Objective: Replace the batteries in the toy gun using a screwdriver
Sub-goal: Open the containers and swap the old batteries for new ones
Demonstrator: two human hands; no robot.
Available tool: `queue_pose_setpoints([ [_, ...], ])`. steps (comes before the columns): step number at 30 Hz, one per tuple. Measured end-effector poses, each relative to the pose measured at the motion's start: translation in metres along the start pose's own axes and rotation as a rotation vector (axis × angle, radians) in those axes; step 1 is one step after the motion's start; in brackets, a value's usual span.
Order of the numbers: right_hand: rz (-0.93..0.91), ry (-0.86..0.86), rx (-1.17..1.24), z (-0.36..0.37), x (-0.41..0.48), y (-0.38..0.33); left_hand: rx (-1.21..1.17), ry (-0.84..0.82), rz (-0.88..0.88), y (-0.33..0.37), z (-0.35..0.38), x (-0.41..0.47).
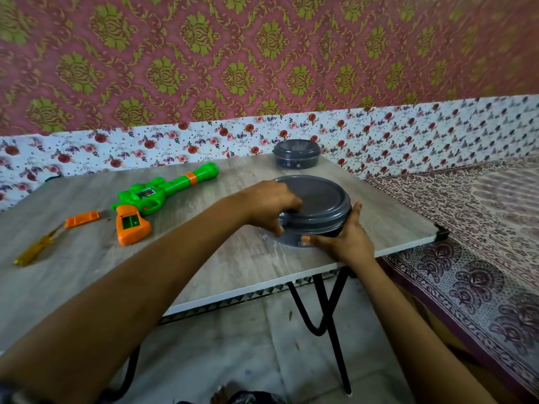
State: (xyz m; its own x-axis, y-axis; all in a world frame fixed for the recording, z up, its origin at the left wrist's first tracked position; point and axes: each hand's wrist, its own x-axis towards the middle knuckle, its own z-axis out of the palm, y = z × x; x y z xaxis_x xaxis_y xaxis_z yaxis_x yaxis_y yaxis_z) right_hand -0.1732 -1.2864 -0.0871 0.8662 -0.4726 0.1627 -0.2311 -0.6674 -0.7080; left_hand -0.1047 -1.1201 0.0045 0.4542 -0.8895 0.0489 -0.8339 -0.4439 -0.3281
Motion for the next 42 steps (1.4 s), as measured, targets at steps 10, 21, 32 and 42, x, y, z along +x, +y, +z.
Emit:
queue_pose_setpoints([
  [10, 0.011, -0.098, 0.175, -0.01, 0.003, 0.004, -0.017, 0.01, 0.036, 0.002, -0.015, 0.001],
  [21, -0.044, -0.142, 0.125, -0.016, 0.001, 0.008, -0.296, 0.154, -0.029, -0.017, -0.036, -0.001],
  [32, -0.08, -0.12, 0.429, -0.026, 0.005, 0.006, -1.256, 0.754, -0.821, -0.085, 0.019, -0.001],
  [42, -0.087, 0.084, 0.481, -0.004, 0.021, 0.005, -1.78, 0.857, -1.172, -0.114, 0.09, 0.025],
])
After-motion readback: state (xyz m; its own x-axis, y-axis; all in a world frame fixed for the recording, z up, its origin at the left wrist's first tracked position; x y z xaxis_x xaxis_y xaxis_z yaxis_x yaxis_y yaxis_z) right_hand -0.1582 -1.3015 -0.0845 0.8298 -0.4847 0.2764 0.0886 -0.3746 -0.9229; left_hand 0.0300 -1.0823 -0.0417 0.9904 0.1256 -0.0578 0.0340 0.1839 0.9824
